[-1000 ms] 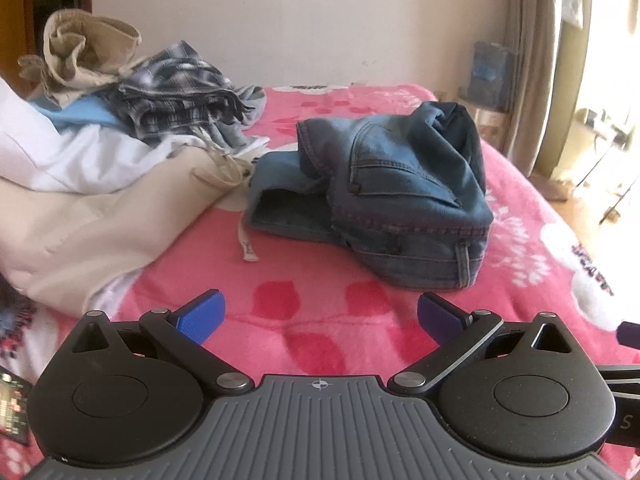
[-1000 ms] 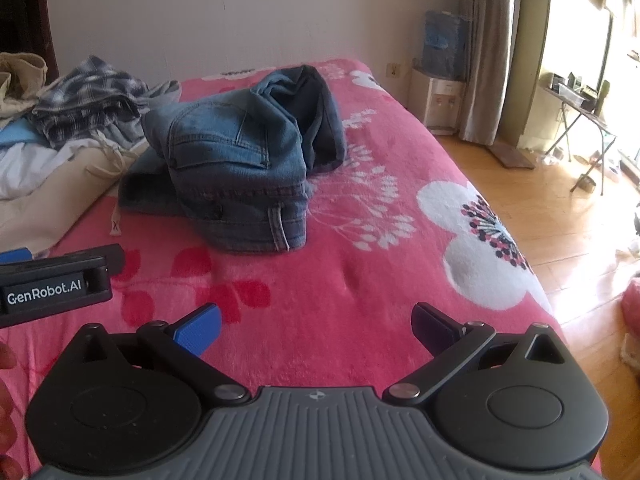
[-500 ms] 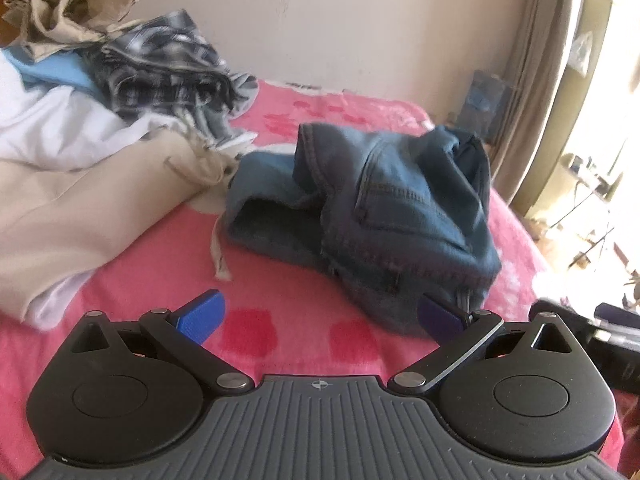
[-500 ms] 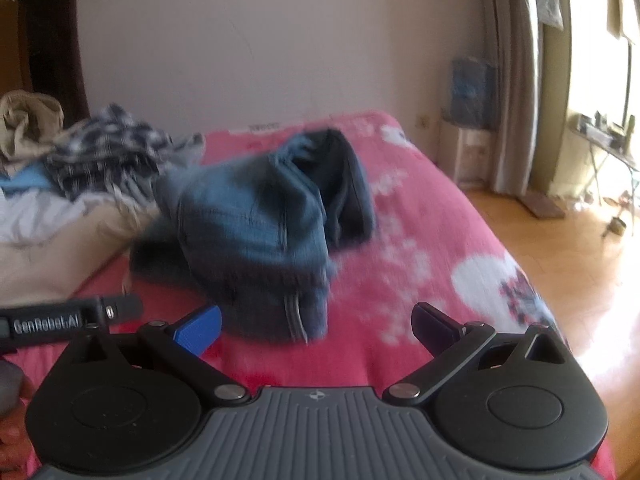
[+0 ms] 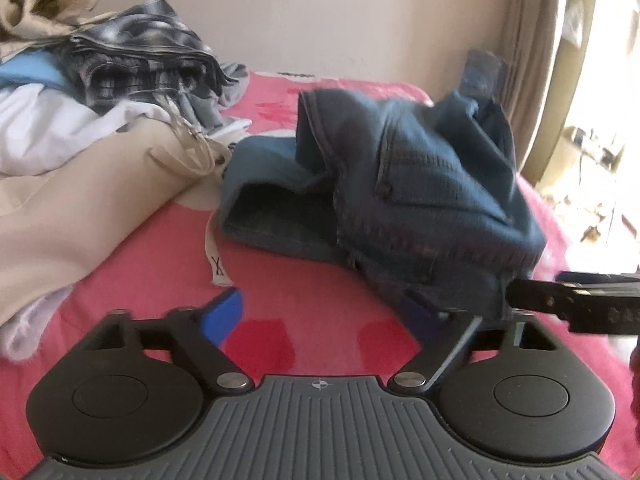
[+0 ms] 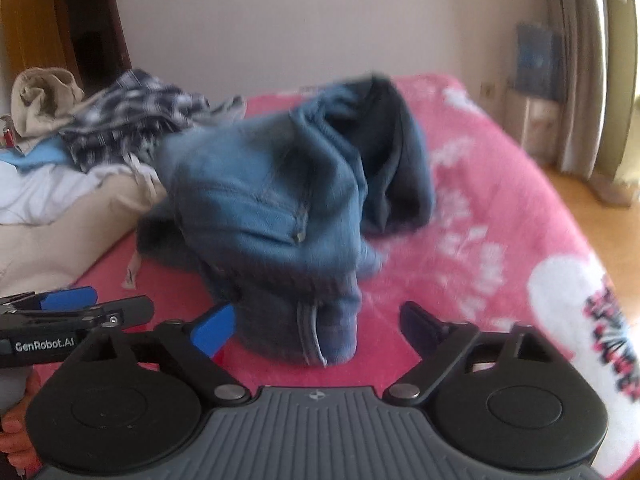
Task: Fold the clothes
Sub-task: 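Move the right gripper to the jeans leg and close on it, then lift the jeans with the right gripper and lay them flat on the bed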
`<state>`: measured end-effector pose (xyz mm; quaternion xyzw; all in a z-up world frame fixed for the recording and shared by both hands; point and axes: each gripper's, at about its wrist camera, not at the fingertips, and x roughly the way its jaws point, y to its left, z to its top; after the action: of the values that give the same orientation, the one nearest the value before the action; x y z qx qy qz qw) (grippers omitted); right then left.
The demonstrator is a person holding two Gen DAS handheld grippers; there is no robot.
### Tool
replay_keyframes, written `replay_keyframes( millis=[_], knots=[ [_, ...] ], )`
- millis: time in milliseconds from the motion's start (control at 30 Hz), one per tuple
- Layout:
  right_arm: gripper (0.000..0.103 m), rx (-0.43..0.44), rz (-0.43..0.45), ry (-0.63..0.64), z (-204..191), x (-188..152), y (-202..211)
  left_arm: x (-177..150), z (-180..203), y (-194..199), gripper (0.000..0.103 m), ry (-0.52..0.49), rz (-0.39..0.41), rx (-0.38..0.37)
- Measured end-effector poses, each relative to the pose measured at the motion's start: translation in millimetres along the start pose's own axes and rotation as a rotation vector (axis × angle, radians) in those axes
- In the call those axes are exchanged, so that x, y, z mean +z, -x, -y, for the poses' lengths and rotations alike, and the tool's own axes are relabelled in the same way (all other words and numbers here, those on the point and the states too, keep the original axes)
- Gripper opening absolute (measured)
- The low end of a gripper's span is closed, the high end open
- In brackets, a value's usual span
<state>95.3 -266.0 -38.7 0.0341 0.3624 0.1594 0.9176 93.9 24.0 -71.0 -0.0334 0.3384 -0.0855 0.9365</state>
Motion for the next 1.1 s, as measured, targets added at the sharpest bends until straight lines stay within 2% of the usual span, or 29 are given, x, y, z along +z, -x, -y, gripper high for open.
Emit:
replay_keyframes(
  millis=[100, 167, 300, 433, 533, 567, 633, 667, 967, 1100],
  knots=[
    [0.076, 0.026, -0.042, -0.01, 8, -1, -15, -2, 1, -6, 0.062, -0.017, -0.009, -0.002],
    [0.072, 0.048, -0.067, -0.018, 12, -1, -25, -3, 3, -10, 0.061, -0.022, -0.015, -0.006],
    [0.071, 0.094, -0.087, -0.043, 17, -2, -39, -6, 8, -15, 0.06, -0.041, -0.028, 0.001],
    [0.069, 0.109, -0.083, 0.001, 16, -5, -49, -10, 11, -18, 0.063, -0.049, -0.036, 0.022],
    [0.051, 0.114, -0.08, 0.011, 14, -4, -45, -11, 11, -18, 0.07, -0.053, -0.035, 0.041],
    [0.042, 0.12, -0.079, 0.006, 13, -3, -42, -11, 12, -16, 0.074, -0.058, -0.031, 0.039],
    [0.027, 0.159, -0.077, -0.03, 16, -4, -36, -11, 13, -13, 0.08, -0.066, -0.021, 0.034],
    [0.023, 0.178, -0.076, -0.049, 17, -4, -34, -12, 14, -11, 0.083, -0.07, -0.016, 0.032],
    [0.016, 0.315, 0.009, -0.167, 18, 11, 6, -13, 21, 5, 0.096, -0.109, 0.029, 0.009],
    [0.015, 0.383, 0.05, -0.231, 18, 28, 27, -11, 27, 21, 0.099, -0.154, 0.089, -0.027]
  ],
)
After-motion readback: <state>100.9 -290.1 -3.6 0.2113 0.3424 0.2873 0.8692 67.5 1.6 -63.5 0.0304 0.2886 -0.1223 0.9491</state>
